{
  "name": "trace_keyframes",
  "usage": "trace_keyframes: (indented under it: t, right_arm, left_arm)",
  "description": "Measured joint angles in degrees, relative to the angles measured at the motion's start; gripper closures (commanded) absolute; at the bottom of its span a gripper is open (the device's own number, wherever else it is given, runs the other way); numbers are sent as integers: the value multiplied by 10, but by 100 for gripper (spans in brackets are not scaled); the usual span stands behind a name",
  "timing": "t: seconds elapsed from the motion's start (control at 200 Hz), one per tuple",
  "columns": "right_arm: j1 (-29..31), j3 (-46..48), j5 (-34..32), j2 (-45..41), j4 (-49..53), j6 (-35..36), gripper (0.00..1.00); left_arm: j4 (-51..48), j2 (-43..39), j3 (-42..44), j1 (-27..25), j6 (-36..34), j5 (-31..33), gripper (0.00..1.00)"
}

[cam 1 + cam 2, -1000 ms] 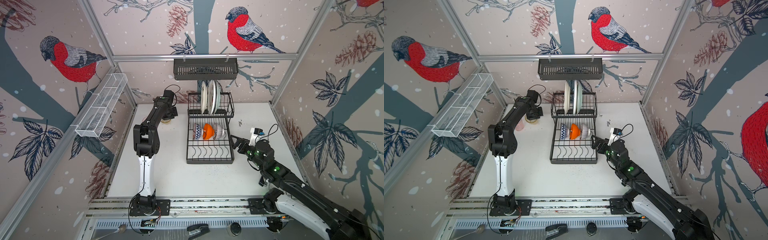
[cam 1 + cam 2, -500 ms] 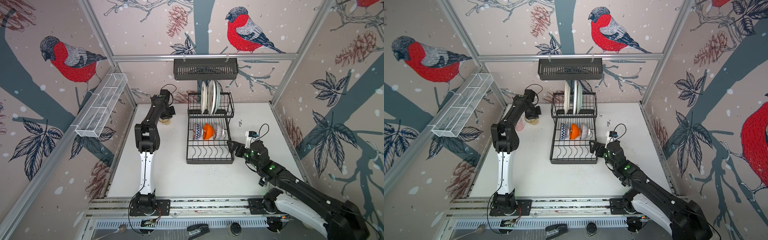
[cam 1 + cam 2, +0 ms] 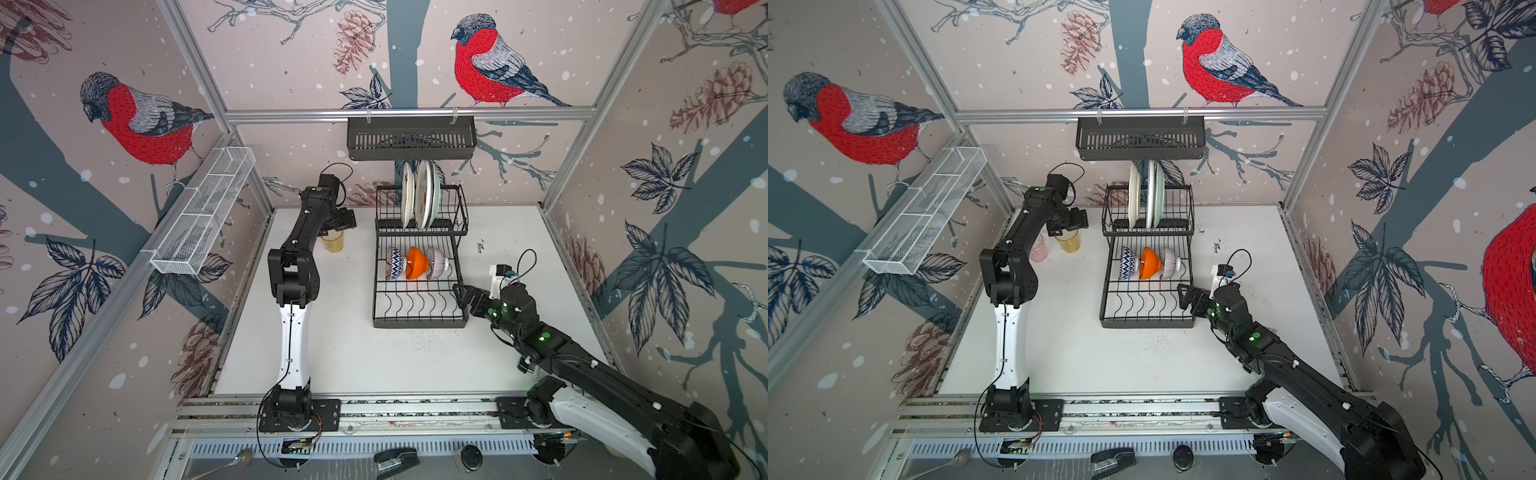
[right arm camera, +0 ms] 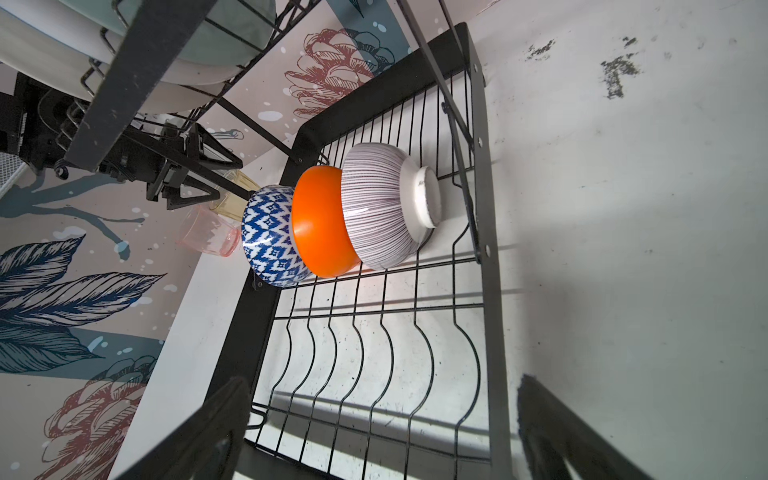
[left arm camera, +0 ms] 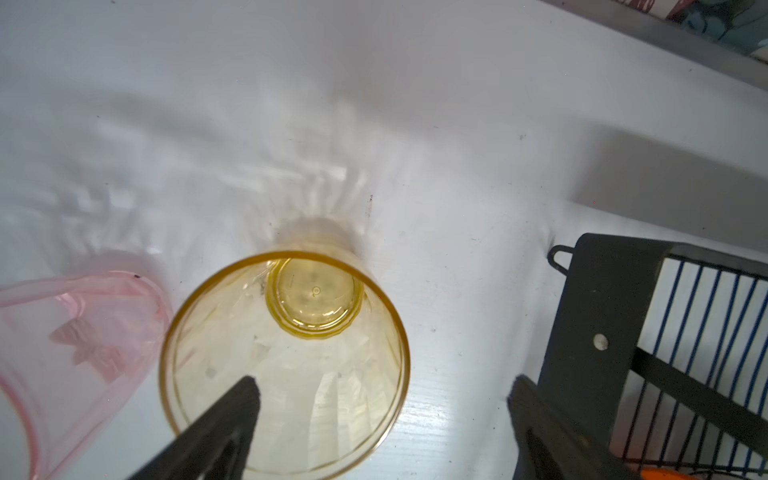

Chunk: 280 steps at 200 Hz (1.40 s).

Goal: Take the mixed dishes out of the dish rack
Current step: 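Set the yellow cup down upright and open the left gripper, then move both grippers toward the bowls in the rack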

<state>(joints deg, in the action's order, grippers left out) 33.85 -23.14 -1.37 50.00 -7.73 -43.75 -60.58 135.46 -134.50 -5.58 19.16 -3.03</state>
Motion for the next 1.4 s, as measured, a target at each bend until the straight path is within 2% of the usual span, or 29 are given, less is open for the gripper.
trace_keyframes:
  t: [0.115,0.2,0.49,0.725,0.855,1.186,1.401]
  right_arm:
    - [0,0,11,-1,1,0,0]
    - [0,-1,24,1,1,3,0]
    - [8,-2,56,1,4,11,0]
    - [10,-29,57,14,16,48,0]
    - [10,-59,55,35,20,66,0]
    - [24,-89,7,113,14,95,1]
    - [32,-118,-18,178,3,109,4]
  left_arm:
    - [14,-32,5,0,0,-8,3]
    - [43,-70,46,0,5,-15,3]
    - [213,-269,367,-18,64,-35,3]
    - [362,-431,574,-74,86,-14,3]
    - [420,-511,674,-81,98,-4,3]
    - [519,-654,863,-101,118,16,3]
    - [580,-710,933,-157,125,18,3]
